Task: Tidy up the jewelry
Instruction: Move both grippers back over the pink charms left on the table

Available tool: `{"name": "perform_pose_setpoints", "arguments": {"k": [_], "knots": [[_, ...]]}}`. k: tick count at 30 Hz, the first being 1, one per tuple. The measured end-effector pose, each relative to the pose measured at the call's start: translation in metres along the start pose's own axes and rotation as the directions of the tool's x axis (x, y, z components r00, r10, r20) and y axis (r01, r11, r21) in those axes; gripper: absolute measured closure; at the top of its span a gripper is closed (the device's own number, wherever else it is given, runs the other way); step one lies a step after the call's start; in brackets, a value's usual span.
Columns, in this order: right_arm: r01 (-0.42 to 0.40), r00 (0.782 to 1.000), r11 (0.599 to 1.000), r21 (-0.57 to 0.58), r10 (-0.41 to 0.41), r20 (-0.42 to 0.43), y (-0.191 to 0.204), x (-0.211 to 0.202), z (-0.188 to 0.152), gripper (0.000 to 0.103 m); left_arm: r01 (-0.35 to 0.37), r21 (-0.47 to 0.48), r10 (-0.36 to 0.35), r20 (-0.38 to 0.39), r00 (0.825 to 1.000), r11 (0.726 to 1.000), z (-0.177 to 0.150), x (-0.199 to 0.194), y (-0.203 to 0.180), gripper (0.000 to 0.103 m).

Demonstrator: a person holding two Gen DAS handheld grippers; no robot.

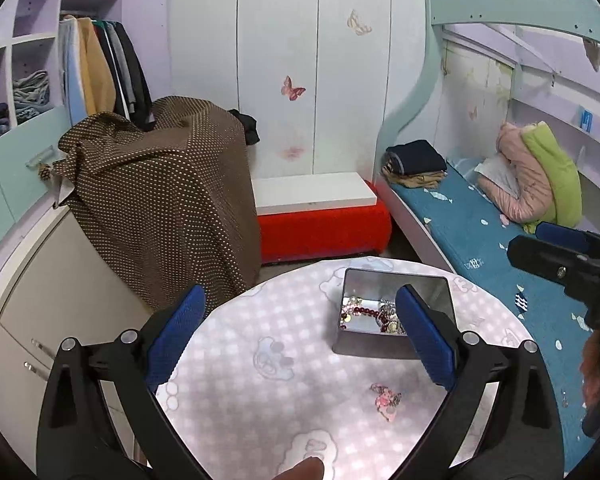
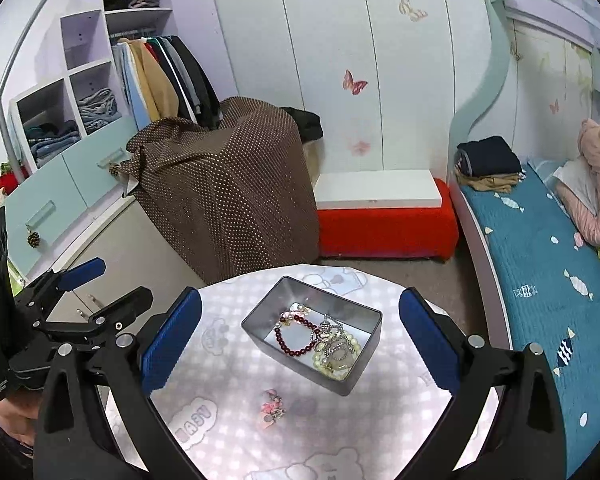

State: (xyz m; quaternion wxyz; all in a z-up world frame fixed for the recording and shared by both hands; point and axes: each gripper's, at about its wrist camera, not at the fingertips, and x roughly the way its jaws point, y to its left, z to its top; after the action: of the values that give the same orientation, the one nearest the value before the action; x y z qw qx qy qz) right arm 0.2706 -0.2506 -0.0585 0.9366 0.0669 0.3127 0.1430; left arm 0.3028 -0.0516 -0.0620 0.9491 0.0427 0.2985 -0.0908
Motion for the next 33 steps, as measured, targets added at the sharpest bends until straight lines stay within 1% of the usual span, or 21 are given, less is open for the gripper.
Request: {"name": "perform_pose_setpoints", "arguments": {"k": [4, 10, 18, 21, 24, 27, 33], "knots": [[-0.001, 1.0, 1.0, -0.008, 0.001, 0.018, 0.005, -0.01, -0.006, 0.008, 0.003, -0.024, -0.002, 0.019, 1.0, 1.0, -0.011, -0.015, 0.004, 0.006], [0.006, 0.999, 1.0, -0.025, -0.005, 0.043, 0.012, -0.026, -0.017, 0.008, -0.005, -0.029, 0.006, 0.033, 0.999, 1.0, -0.026, -0.033, 0.005, 0.006], [0.027, 0.998, 0.998, -0.051, -0.024, 0.058, 0.02, -0.039, -0.034, 0.008, -0.016, -0.038, 0.018, 0.052, 0.998, 0.999, -0.05, -0.046, 0.008, 0.006], [0.046, 0.997, 0.997, -0.061, -0.043, 0.058, 0.024, -0.042, -0.043, 0.008, -0.02, -0.047, 0.023, 0.058, 0.998, 0.999, -0.059, -0.05, 0.01, 0.006], [0.063, 0.997, 0.995, -0.072, -0.059, 0.046, 0.027, -0.04, -0.056, 0.008, -0.031, -0.039, 0.033, 0.06, 0.998, 0.999, -0.069, -0.052, 0.011, 0.006], [0.083, 0.996, 0.994, -0.078, -0.082, 0.02, 0.026, -0.031, -0.07, 0.008, -0.027, -0.049, 0.029, 0.055, 0.998, 0.998, -0.08, -0.051, 0.014, 0.006], [0.104, 0.991, 0.993, -0.064, -0.109, -0.079, 0.02, 0.002, -0.101, 0.008, -0.029, -0.056, 0.03, 0.021, 0.999, 0.998, -0.098, -0.042, 0.017, 0.006]]}}
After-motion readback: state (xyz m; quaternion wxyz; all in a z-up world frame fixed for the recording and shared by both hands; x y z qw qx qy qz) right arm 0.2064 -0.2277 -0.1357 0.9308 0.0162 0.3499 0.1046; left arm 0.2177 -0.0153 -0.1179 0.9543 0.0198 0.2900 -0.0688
